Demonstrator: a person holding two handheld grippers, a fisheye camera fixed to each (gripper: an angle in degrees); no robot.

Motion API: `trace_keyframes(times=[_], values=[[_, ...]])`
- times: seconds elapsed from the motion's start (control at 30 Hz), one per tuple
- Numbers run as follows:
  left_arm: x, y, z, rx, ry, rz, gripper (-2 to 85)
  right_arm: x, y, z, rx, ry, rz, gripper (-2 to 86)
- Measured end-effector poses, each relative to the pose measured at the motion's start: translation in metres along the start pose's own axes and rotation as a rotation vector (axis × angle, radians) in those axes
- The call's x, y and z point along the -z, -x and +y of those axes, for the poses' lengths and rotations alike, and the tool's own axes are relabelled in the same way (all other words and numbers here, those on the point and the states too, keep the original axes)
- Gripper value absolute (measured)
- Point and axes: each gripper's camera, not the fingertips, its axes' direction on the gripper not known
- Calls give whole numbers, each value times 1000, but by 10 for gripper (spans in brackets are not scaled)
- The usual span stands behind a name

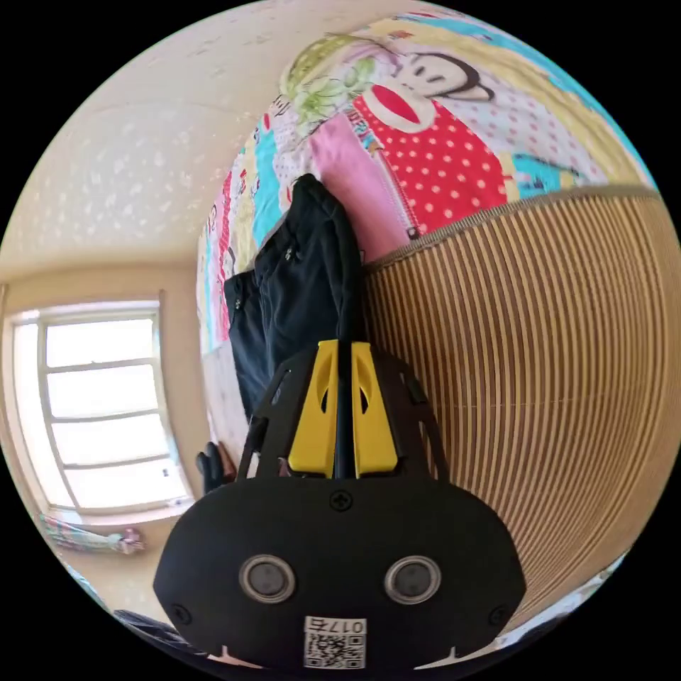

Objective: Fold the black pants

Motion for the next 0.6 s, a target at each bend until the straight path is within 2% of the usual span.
trace_keyframes(times=[0.07, 0.1, 0.2, 0.3, 0.37, 0.4, 0.47, 0.53, 0.6], values=[[19, 9, 10, 25, -64, 141, 21, 6, 79, 8, 233, -58, 186, 34], [32, 16, 17, 41, -99, 212, 20, 5, 98, 10, 290, -66, 210, 32], [65, 29, 36, 95, -186, 263, 17, -13, 185, 19, 485, -65, 233, 29], [96, 40, 45, 136, -273, 271, 17, -54, 242, 16, 519, -10, 161, 31], [112, 45, 45, 149, -311, 216, 17, -101, 258, 7, 437, 95, 62, 36], [122, 51, 43, 171, -327, 155, 18, -111, 257, 5, 412, 111, 21, 39], [136, 60, 41, 201, -370, 91, 19, -135, 245, 11, 379, 126, -184, 43], [150, 71, 39, 231, -402, 70, 21, -140, 228, 27, 359, 113, -313, 40], [163, 79, 35, 262, -387, 11, 25, -142, 208, 55, 340, 128, -327, 41]])
